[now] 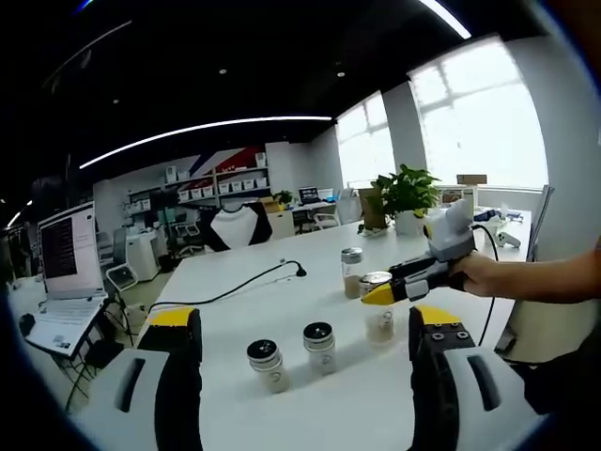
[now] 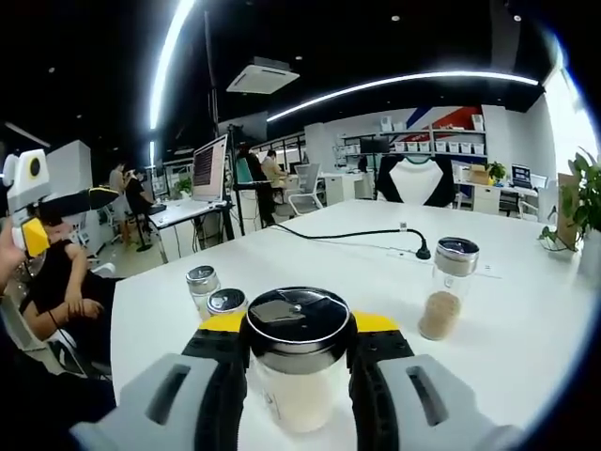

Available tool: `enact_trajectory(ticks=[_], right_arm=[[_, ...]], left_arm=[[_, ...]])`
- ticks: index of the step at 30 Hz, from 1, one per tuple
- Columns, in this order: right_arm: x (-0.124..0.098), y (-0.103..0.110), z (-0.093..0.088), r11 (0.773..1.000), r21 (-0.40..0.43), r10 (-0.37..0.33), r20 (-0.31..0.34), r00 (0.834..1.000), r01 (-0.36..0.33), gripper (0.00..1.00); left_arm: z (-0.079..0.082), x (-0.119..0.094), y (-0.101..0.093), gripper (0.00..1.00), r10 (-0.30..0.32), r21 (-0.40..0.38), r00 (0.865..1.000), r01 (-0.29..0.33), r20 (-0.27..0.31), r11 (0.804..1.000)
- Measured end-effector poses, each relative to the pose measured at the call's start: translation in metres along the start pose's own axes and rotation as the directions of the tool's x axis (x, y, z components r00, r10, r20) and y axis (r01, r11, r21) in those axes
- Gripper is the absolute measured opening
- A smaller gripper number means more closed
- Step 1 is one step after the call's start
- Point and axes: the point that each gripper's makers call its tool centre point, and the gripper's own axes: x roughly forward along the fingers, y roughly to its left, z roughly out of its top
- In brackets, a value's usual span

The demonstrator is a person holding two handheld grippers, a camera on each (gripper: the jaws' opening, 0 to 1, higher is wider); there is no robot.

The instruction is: Rotate the seasoning bottle until the label or dispensing opening points toward the visible target arrow and the bottle remains upright within the marked orientation range

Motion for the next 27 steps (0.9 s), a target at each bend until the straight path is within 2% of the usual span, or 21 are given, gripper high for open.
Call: enact_trajectory(ticks=[10,14,15,16,25,27], right_arm=[[0.009,0.002,-0.007,1.0,-0.009,0.02,-0.027,0.999,-0.02,0.38],[0.011,0.005,-0.016,0.999,-0.023,0.037,-0.053,0.998,-0.038,0.38],[0.012,0.007,-0.011,0.998,-0.023,0.049,-0.027,0.998,-0.05,0.38],[0.011,0.006,-0.014,0.998,-0.024,0.049,-0.048,0.998,-0.05,0.38],[0.0,0.013,-0.02,0.994,-0.077,0.074,-0.041,0.996,-0.077,0.38],[0.0,0.013,-0.019,0.994,-0.078,0.077,-0.037,0.996,-0.079,0.38]], left_arm=[[-0.002,0.0,0.001,0.96,0.001,-0.002,1.0,-0.001,-0.005,1.0],[-0.004,0.001,0.001,0.96,-0.001,-0.002,1.0,0.001,-0.013,1.0],[-0.004,0.001,0.001,0.96,-0.003,-0.002,1.0,0.002,-0.015,1.0],[-0.005,0.001,0.001,0.96,-0.002,0.0,1.0,0.002,-0.016,1.0],[-0.007,0.002,-0.002,0.96,-0.015,-0.011,1.0,0.014,-0.025,1.0],[-0.004,0.002,-0.003,0.96,-0.019,-0.011,1.0,0.019,-0.012,1.0]])
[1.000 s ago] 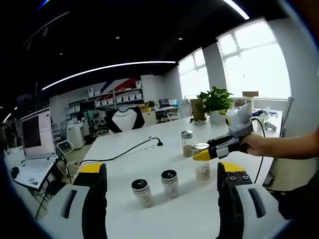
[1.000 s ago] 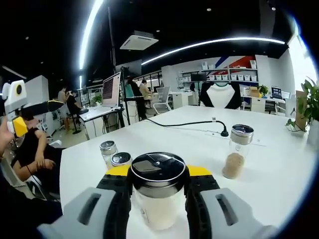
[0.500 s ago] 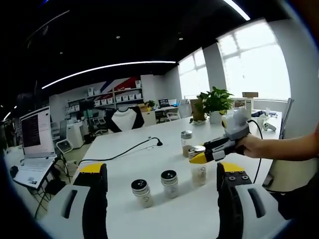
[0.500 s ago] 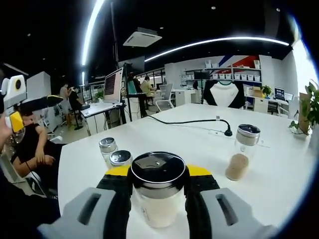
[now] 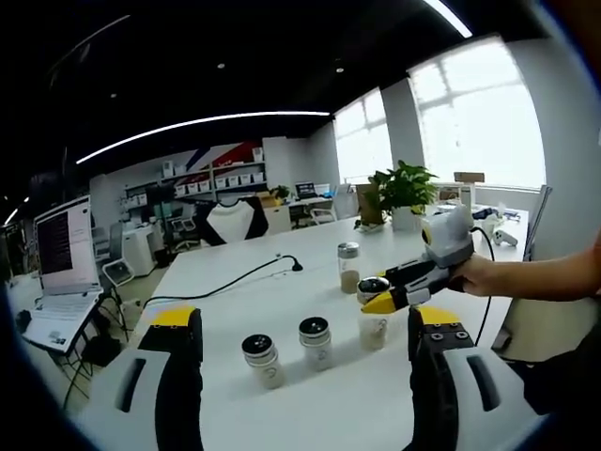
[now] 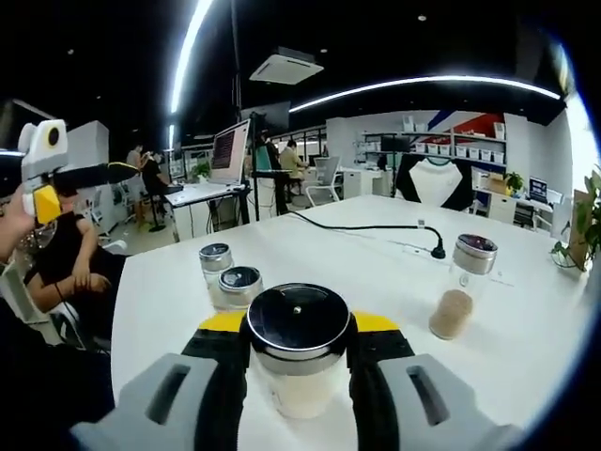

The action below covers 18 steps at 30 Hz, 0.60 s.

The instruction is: Rotate the seasoning bottle until the label or dispensing opening points toward the visible target arrow and the bottle remains upright within the marked orientation range

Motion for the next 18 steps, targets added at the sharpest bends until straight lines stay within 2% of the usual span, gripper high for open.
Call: enact_trajectory(ticks=[6,12,18], right_arm=[[0.0004,-0.0013,-0.0009,1.0,0.023,-0.007,-0.004,1.0,0.007,0.39],[0.0011,-0.0005,-0.0042,1.0,0.003,-0.018,-0.025,1.0,0.018,0.4],[-0.0026,-0.0011,-0.0025,0.999,0.027,-0.026,-0.014,1.0,0.027,0.42]], left_arm=[[0.0003,-0.0015,0.0023,0.96,0.002,0.013,1.0,-0.002,-0.009,1.0],[0.0004,-0.0036,0.0056,0.96,0.009,0.01,1.0,-0.009,-0.012,1.0],[0.0009,-0.0031,0.0063,0.96,0.01,0.008,1.0,-0.01,-0.011,1.0]])
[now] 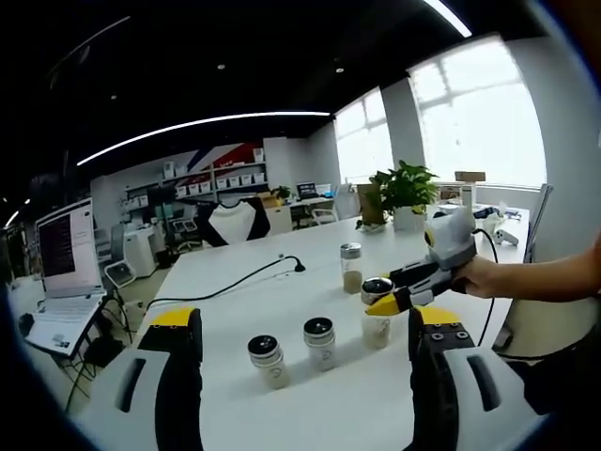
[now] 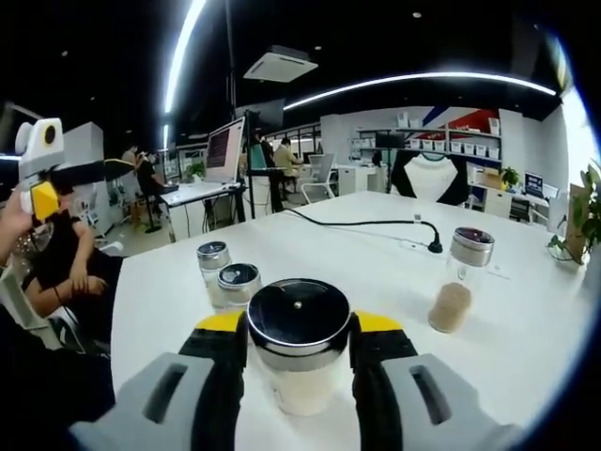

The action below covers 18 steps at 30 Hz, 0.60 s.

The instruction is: Rotate the seasoning bottle until the label or dispensing opening points toward the visible target arrow and the bottle remains upright within the marked orientation range

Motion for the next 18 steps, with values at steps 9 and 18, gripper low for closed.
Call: enact_trajectory(ticks=[9,18], right_arm=[[0.003,0.006,0.001,0.989,0.145,0.018,0.002,1.0,-0.018,0.99],[-0.002,0.0,0.01,0.994,0.106,-0.008,0.03,1.0,0.005,0.97]], left_arm=[[-0.002,0.0,-0.002,0.97,-0.006,-0.003,1.0,0.006,-0.002,1.0],[-0.004,-0.001,0.0,0.97,-0.001,-0.016,1.0,0.001,-0.005,1.0]])
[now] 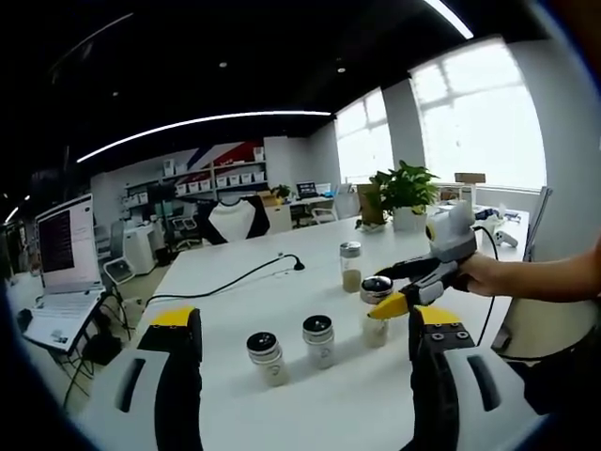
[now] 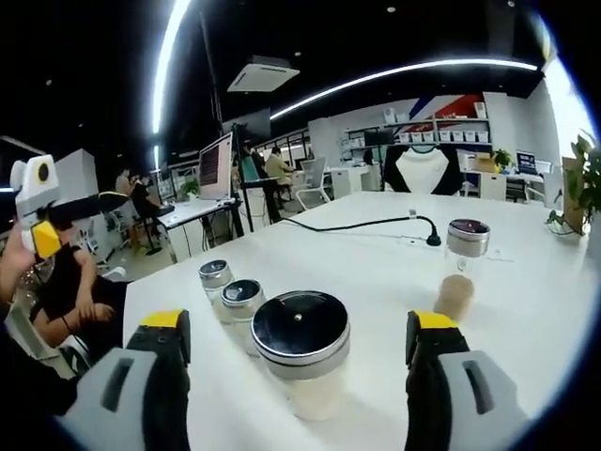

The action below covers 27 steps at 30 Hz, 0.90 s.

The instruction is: Rotate the seasoning bottle until the label or dispensing opening points toward the visible target arrow and the bottle remains upright within the marked orientation range

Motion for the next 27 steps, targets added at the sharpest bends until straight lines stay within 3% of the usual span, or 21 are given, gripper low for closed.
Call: enact_trajectory(ticks=[8,17,27], right_arm=[[-0.005,-0.004,0.004,1.0,0.001,0.001,0.004,1.0,-0.001,0.94],[-0.018,-0.016,0.028,1.0,-0.004,-0.027,0.056,0.998,0.027,0.92],[-0.03,-0.063,0.051,0.994,-0.03,-0.103,0.085,0.991,0.106,0.89]], left_arm=[[-0.002,0.002,-0.004,0.97,-0.011,-0.019,1.0,0.011,0.001,1.0],[-0.006,0.006,-0.004,0.97,-0.018,-0.028,1.0,0.018,-0.008,0.999],[-0.003,0.011,-0.002,0.97,-0.03,-0.031,1.0,0.03,0.004,0.999]])
